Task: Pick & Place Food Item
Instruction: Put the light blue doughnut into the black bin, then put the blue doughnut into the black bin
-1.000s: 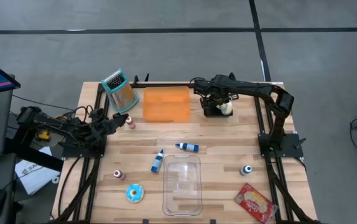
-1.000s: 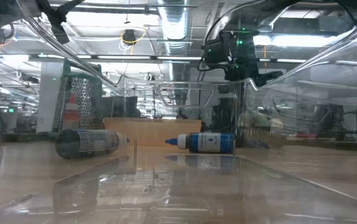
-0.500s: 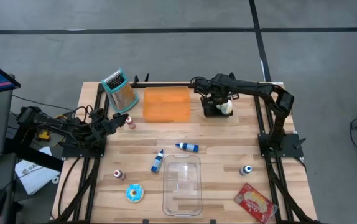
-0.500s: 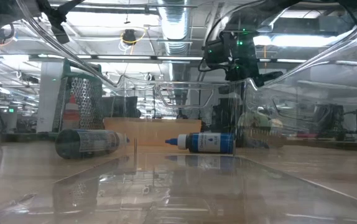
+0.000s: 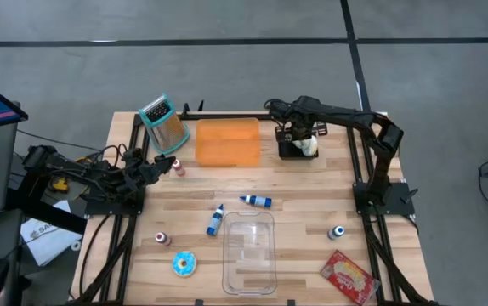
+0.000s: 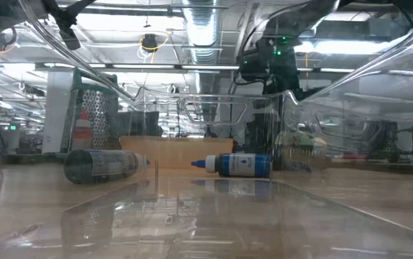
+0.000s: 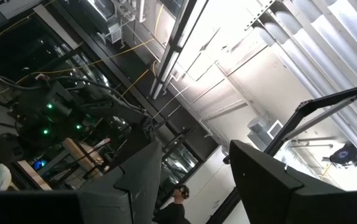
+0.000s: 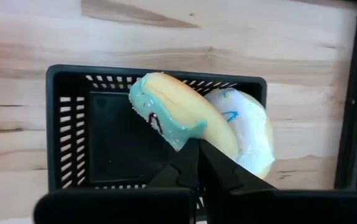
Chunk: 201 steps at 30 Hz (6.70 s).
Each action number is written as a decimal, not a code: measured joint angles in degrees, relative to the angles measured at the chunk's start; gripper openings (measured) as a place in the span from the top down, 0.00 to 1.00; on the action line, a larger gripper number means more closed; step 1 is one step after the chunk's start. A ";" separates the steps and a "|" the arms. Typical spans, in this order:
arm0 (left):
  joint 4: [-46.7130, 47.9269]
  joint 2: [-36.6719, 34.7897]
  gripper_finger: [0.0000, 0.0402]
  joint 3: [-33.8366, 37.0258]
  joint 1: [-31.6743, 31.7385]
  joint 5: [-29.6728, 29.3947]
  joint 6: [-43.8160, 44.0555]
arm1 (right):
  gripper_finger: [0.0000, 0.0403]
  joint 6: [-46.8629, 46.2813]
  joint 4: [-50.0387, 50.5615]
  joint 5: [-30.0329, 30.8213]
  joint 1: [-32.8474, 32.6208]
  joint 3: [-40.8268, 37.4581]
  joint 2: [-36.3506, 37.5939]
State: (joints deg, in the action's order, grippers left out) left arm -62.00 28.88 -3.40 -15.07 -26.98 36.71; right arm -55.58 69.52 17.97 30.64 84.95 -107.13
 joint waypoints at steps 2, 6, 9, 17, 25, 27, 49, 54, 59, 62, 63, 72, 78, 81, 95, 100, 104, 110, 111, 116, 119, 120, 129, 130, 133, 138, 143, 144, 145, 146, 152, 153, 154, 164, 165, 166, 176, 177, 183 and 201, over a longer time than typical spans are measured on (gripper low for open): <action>0.00 0.00 0.54 0.00 -0.02 0.00 0.00 | 1.00 -0.35 -0.13 -0.52 0.36 0.00 0.00; 0.00 0.00 0.54 0.00 -0.02 -0.02 0.00 | 1.00 -0.89 -0.07 -0.75 -0.02 0.00 0.00; 0.00 0.00 0.54 0.00 -0.02 -0.02 0.00 | 1.00 -1.04 0.04 -0.47 -1.05 0.00 0.00; 0.00 0.00 0.54 0.00 -0.02 -0.04 0.00 | 1.00 -1.04 0.54 3.66 -3.53 0.00 0.00; 0.00 0.00 0.54 0.00 0.00 -0.07 0.18 | 1.00 -1.46 1.11 5.77 -2.28 0.00 0.00; 0.00 0.00 0.54 0.00 -0.02 -0.07 0.22 | 1.00 -1.46 1.09 6.12 -1.71 0.00 0.04; 0.04 0.00 0.54 0.00 -0.02 -0.12 -0.37 | 0.83 6.65 -3.62 2.15 -2.12 0.04 10.00; 0.03 0.00 0.54 0.00 -0.02 0.38 -0.39 | 0.68 6.52 -3.68 -0.37 -5.03 0.02 9.07; 0.02 0.00 0.54 0.00 -0.02 5.30 1.09 | 0.53 6.08 -3.52 -2.59 -10.01 0.00 9.37; 0.25 0.00 0.54 0.00 -0.02 10.70 4.43 | 0.47 5.31 -2.25 -2.99 -14.52 0.00 11.24; 0.91 0.00 0.54 0.00 -0.02 12.52 5.84 | 0.45 4.42 -1.92 -2.96 -16.18 0.00 12.12; 27.39 4.17 0.54 -10.92 -2.84 23.28 12.40 | 0.41 -9.62 -1.70 2.86 -30.51 0.02 21.73; 59.79 12.35 0.54 -28.93 -2.99 28.31 5.04 | 0.41 -20.54 1.11 9.69 -38.16 0.04 26.55; 73.97 18.19 0.54 -37.30 -2.99 31.14 0.84 | 0.41 -24.35 3.25 11.27 -40.96 0.04 27.63; 94.04 41.99 0.54 -52.46 -17.92 41.65 -1.56 | 0.41 -35.35 5.31 17.17 -56.98 0.04 28.42; 98.17 48.94 0.54 -54.65 -24.54 35.79 -4.23 | 0.41 -40.80 5.08 21.61 -64.29 0.04 28.85; 101.11 53.63 0.52 -56.14 -26.15 32.47 -5.19 | 0.41 -45.20 5.01 25.37 -68.90 0.04 28.89; 100.95 58.31 0.42 -56.19 -26.66 26.67 -6.25 | 0.41 -46.92 3.34 26.47 -71.72 0.04 28.87; 100.99 59.08 0.40 -56.19 -26.64 25.91 -6.57 | 0.41 -46.93 2.62 27.23 -72.05 0.04 28.87; 100.92 62.55 0.31 -55.97 -26.12 25.42 -7.63 | 0.41 -46.62 -0.42 30.81 -73.81 0.04 28.87; 101.06 64.20 0.29 -55.88 -26.10 25.04 -7.63 | 0.41 -46.45 -2.01 31.77 -74.50 0.04 28.87; 101.04 64.61 0.29 -55.87 -26.10 24.86 -7.61 | 0.41 -46.42 -2.44 31.86 -74.66 0.04 28.87; 101.93 66.39 0.31 -55.37 -25.77 22.45 -5.44 | 0.41 -45.96 -5.38 33.72 -76.35 0.04 28.83; 101.90 66.40 0.31 -54.86 -25.73 22.44 -4.76 | 0.41 -45.94 -5.52 33.93 -76.49 0.04 28.83; 102.05 66.40 0.31 -53.19 -25.53 23.56 -3.15 | 0.41 -45.92 -5.73 34.12 -76.86 0.04 28.83; 101.41 66.40 0.31 -52.13 -25.77 24.48 -1.66 | 0.41 -45.94 -5.93 34.38 -77.25 0.04 28.83; 100.69 66.40 0.31 -52.11 -25.77 24.35 -1.66 | 0.41 -45.83 -6.38 34.41 -77.25 0.04 28.83; 100.51 66.40 0.31 -52.11 -25.77 24.26 -1.66 | 0.41 -45.83 -6.36 34.47 -77.25 0.04 28.83; 100.40 66.40 0.31 -52.11 -25.77 24.19 -1.66 | 0.41 -45.83 -6.37 34.51 -77.25 0.04 28.83; 100.39 66.40 0.31 -52.11 -25.77 24.14 -1.66 | 0.41 -45.83 -6.36 34.58 -77.25 0.04 28.83; 100.37 66.42 0.31 -52.03 -25.77 23.71 -1.39 | 0.41 -44.31 -7.66 34.65 -77.25 0.04 28.83; 99.99 66.42 0.31 -51.73 -25.77 23.76 -1.09 | 0.41 -43.92 -7.86 34.65 -77.25 0.04 28.83; 99.67 66.42 0.31 -51.24 -25.77 23.82 -0.47 | 0.41 -43.53 -8.22 34.66 -77.25 0.04 28.83; 96.15 66.42 0.31 -48.22 -25.36 24.15 3.07 | 0.41 -42.79 -8.76 34.80 -77.25 0.04 28.83; 96.20 66.42 0.32 -48.22 -25.29 24.12 3.12 | 0.41 -42.79 -8.75 34.80 -77.25 0.04 28.83; 96.16 66.42 0.33 -48.22 -25.29 24.11 3.13 | 0.41 -42.79 -8.74 34.80 -77.25 0.04 28.83; 93.23 66.42 0.61 -48.22 -25.09 25.42 3.27 | 0.41 -42.34 -8.74 34.80 -77.25 0.04 28.83; 92.60 66.42 0.63 -48.22 -25.07 25.52 3.93 | 0.41 -42.12 -8.80 34.80 -77.25 0.04 28.83; 91.44 64.05 0.71 -48.22 -23.77 25.44 5.64 | 0.41 -41.84 -10.08 35.18 -77.24 0.04 28.83; 84.79 34.78 0.70 -48.24 -4.14 6.39 -3.32 | 0.41 -27.94 -22.95 31.37 -65.02 0.00 29.57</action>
State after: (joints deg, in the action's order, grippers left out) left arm 22.79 63.66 -51.64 -19.21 -20.59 33.39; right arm -83.51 46.57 49.35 -34.38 84.95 -77.56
